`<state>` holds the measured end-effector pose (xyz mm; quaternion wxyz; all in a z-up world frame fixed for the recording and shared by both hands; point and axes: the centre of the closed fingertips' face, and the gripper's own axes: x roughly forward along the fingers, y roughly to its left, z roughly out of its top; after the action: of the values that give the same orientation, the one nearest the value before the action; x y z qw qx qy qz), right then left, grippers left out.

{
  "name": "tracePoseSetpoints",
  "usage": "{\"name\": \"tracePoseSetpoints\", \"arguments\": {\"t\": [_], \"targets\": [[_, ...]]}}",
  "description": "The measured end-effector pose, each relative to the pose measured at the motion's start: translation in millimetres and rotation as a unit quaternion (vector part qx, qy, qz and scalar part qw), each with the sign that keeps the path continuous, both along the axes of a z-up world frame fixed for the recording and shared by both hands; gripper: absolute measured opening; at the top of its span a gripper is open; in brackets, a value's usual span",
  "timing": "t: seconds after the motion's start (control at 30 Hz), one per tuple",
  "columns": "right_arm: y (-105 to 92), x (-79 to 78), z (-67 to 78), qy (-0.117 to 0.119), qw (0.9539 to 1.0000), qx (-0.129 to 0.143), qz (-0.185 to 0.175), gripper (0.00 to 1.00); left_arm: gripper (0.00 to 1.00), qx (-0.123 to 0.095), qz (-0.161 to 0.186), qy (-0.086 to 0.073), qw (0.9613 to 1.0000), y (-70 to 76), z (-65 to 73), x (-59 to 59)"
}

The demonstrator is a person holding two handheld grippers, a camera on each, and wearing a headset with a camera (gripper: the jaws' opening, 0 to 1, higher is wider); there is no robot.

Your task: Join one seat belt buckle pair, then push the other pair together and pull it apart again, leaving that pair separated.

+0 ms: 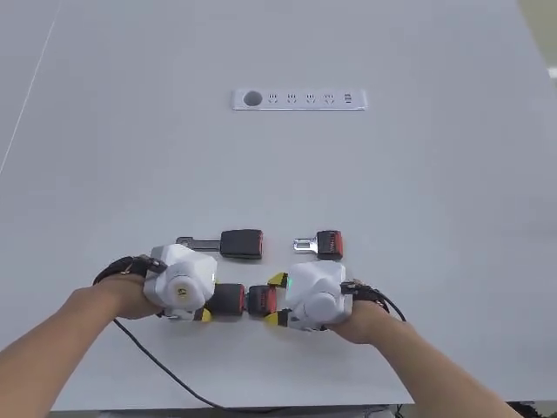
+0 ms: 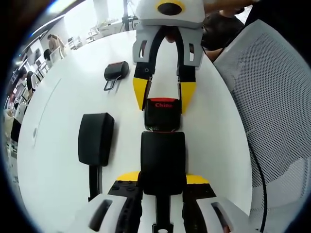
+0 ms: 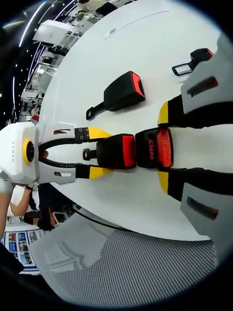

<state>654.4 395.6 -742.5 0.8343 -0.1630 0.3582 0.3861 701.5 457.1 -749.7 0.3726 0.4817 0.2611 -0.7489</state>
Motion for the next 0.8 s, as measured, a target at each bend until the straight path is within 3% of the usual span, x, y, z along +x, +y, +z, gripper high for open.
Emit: {"name": "tracePoseSetpoints", "arguments": {"t": [0.2, 0.4, 0.57, 0.67, 0.77, 0.8], "targets": [[1.0, 1.8, -0.9, 0.012, 0.9999, -0.009, -0.006, 0.28, 0.31, 0.022, 0.000, -0.013, 0.9997, -1.7, -0.1, 0.2], [-0.5, 0.0, 0.3, -0.001, 1.0000, 0.001, 0.001, 0.28, 0.31, -0.009, 0.010, 0.005, 0.9999, 2.6, 0.1, 1.1], [2.2, 2.4, 0.5, 0.009, 0.9999, -0.009, 0.001, 0.29, 0.31, 0.017, -0.002, -0.015, 0.9997, -0.5, -0.2, -1.7], [1.8, 1.7, -1.3, 0.011, 0.9998, -0.014, 0.004, 0.29, 0.31, 0.010, 0.002, -0.006, 0.9999, 1.9, 0.4, 0.1], [0.7, 1.1, -0.6, 0.003, 1.0000, -0.002, 0.006, 0.29, 0.31, -0.020, 0.026, 0.016, 0.9993, 1.9, 0.5, -0.2], [1.8, 1.2, -0.8, 0.001, 1.0000, -0.002, 0.006, 0.29, 0.31, -0.019, 0.022, 0.011, 0.9995, 3.5, 0.2, 0.1]]}}
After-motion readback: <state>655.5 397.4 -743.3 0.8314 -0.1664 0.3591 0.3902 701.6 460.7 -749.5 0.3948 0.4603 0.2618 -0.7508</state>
